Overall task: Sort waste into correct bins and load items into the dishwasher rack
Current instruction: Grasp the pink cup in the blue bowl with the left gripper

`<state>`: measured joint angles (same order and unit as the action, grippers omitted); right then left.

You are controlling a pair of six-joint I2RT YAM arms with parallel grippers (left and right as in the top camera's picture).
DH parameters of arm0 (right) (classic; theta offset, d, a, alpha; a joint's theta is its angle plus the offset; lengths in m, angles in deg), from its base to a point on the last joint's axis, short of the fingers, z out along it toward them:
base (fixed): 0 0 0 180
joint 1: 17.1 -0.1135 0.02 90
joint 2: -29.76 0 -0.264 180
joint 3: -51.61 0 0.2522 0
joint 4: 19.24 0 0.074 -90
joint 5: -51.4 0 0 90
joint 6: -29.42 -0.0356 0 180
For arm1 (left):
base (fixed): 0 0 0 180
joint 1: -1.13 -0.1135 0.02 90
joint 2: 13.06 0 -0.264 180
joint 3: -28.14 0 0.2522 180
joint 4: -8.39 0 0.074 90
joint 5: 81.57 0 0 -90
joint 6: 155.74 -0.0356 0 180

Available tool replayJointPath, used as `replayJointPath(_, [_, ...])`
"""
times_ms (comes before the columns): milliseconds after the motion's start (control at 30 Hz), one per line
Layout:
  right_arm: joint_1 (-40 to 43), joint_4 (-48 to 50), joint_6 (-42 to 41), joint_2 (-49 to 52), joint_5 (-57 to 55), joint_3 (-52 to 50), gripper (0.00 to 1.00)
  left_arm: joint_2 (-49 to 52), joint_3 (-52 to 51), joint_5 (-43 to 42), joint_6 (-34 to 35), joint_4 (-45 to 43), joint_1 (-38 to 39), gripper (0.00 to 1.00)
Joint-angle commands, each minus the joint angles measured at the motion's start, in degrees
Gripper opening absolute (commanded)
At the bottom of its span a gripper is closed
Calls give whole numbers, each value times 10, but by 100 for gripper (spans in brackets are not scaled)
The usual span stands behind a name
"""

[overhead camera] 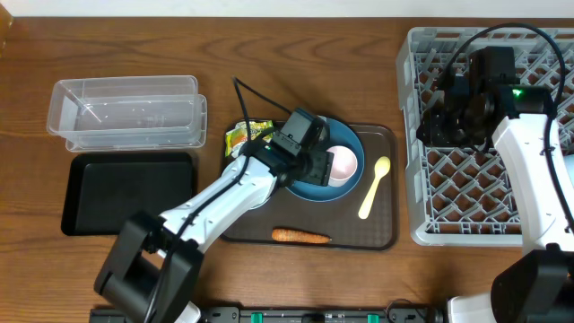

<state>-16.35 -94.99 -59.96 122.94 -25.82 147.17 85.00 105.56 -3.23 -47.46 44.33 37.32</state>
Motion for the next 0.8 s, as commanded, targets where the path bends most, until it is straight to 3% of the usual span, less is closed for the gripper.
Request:
replayJointPath(0, [-5,-2,-3,-7,-8,9,40,16,5,5,-4,-2,-1,55])
replayJointPath(67, [-5,-2,-3,-7,-8,9,40,18,5,5,-4,-2,-1,50])
replayJointPath(233, [-5,-2,-3,-7,-8,9,40,18,5,5,-4,-2,-1,25])
replayJointPath(433, [-5,-2,-3,-7,-8,9,40,18,5,3,12,0,-1,8])
replayJointPath(633, [-4,-5,-3,-7,-8,9,50,14,6,0,19,13,-4,6])
replayJointPath(767, [-4,-4,-3,-7,-8,9,54,-12,6,-65,20,17,-28,6])
